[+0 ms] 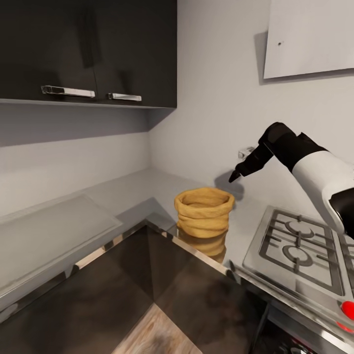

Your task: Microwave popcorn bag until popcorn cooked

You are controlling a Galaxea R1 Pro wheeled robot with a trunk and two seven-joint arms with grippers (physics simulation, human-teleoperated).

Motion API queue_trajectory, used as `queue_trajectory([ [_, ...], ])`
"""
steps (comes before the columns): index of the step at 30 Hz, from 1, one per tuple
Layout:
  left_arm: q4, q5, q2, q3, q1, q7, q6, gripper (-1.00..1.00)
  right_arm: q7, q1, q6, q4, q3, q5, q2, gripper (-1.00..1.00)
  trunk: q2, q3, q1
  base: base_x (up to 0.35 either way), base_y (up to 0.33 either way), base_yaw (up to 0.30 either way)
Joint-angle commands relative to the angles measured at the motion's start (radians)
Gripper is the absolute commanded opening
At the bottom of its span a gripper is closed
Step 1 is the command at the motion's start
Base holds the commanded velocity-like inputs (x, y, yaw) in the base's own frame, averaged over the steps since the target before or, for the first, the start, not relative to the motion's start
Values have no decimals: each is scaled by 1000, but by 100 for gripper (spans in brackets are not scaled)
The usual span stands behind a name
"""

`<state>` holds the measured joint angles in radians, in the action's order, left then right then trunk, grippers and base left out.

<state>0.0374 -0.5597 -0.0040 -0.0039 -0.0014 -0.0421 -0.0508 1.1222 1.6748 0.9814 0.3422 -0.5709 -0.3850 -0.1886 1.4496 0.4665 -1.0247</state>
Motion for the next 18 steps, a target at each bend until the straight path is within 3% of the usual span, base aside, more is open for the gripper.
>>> queue_trajectory([
  [1, 1, 0, 0, -1, 0, -4, -2, 100, 10, 0, 4, 2, 0, -10, 0, 100, 0, 1, 0, 246, 0, 0],
  [9, 1, 0, 1, -1, 0, -4, -1, 100, 10, -9, 5, -8, 1, -9, 2, 100, 0, 1, 0, 310, 0, 0],
  [14, 2, 0, 6, -2, 0, -5, -7, 100, 5, 3, -24, -5, 15, 18, -1, 100, 0, 1, 0, 0, 0, 0],
  [18, 2, 1, 11, -3, 0, -5, -9, 100, -3, 1, -46, 1, 29, 12, 7, 100, 0, 1, 0, 0, 0, 0],
])
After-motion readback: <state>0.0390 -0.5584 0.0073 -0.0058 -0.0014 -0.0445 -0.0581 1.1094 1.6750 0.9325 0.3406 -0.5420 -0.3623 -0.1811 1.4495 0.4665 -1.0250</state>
